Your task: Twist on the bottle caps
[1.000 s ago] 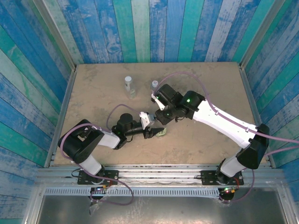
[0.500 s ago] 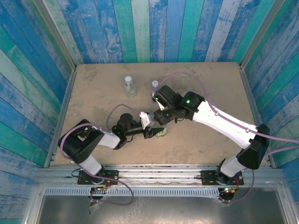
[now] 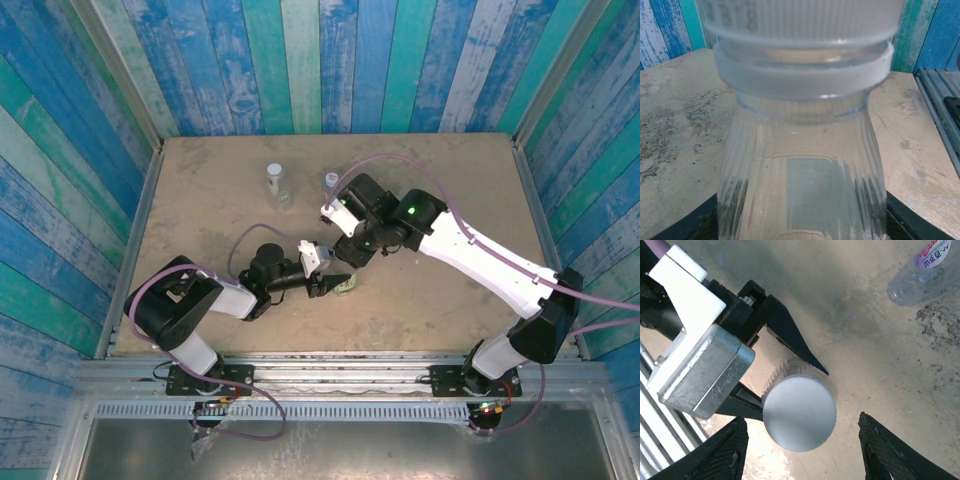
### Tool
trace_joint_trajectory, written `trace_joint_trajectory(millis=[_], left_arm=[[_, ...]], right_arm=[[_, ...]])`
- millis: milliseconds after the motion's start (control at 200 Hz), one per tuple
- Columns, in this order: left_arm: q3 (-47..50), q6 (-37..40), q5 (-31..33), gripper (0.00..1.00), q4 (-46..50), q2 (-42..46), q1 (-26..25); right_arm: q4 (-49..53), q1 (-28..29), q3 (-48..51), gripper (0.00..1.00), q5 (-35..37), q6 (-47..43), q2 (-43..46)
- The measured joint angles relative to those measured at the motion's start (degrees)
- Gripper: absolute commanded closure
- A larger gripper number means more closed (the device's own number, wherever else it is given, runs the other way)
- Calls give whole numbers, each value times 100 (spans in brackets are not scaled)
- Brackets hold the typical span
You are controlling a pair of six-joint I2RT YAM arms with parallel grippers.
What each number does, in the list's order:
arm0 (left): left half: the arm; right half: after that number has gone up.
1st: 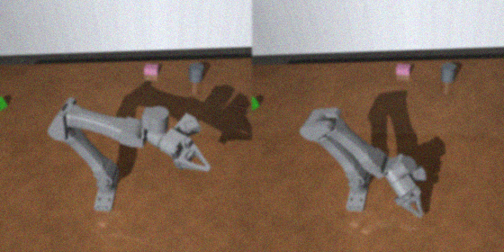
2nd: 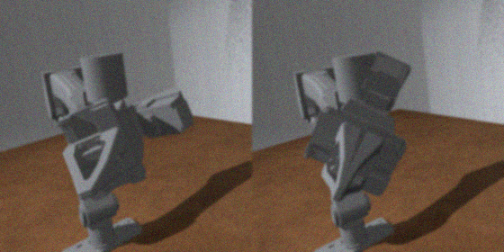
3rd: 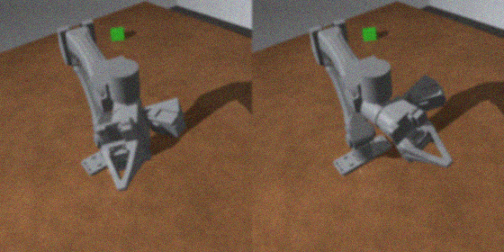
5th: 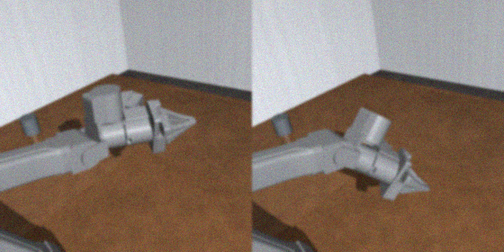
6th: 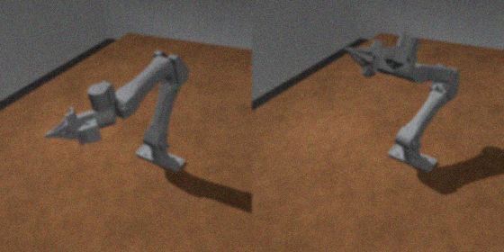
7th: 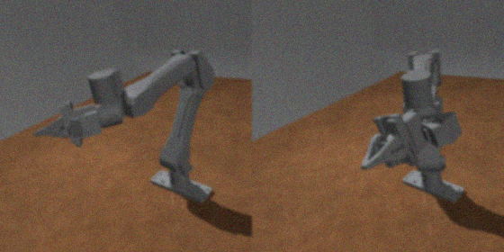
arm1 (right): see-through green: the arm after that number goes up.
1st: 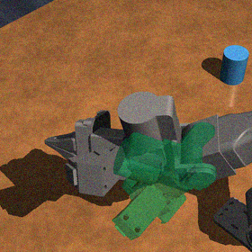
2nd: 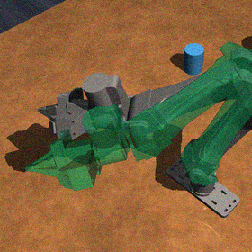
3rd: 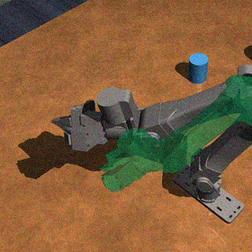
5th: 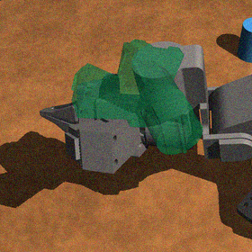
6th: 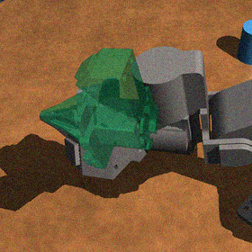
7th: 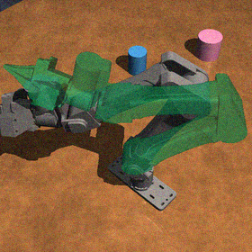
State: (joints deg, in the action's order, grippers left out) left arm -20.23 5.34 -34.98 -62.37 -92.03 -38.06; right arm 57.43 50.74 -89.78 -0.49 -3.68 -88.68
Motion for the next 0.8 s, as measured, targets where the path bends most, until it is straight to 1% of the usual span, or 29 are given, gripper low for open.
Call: trace_joint_trajectory(millis=[105, 281, 366, 596, 801], left_arm=[[0, 0, -4, 40, 0, 0, 0], [0, 0, -7, 40, 0, 0, 0], [0, 0, -7, 40, 2, 0, 0], [2, 2, -11, 40, 0, 0, -2], [4, 4, -15, 40, 0, 0, -2]], right_arm=[[160, -76, -286, 42, -120, -238, -175], [435, -96, -640, 39, -328, -476, -525], [522, -94, -695, 42, -435, -522, -632], [691, -114, -813, 59, -442, -476, -824], [765, -118, -870, 65, -442, -492, -855]])
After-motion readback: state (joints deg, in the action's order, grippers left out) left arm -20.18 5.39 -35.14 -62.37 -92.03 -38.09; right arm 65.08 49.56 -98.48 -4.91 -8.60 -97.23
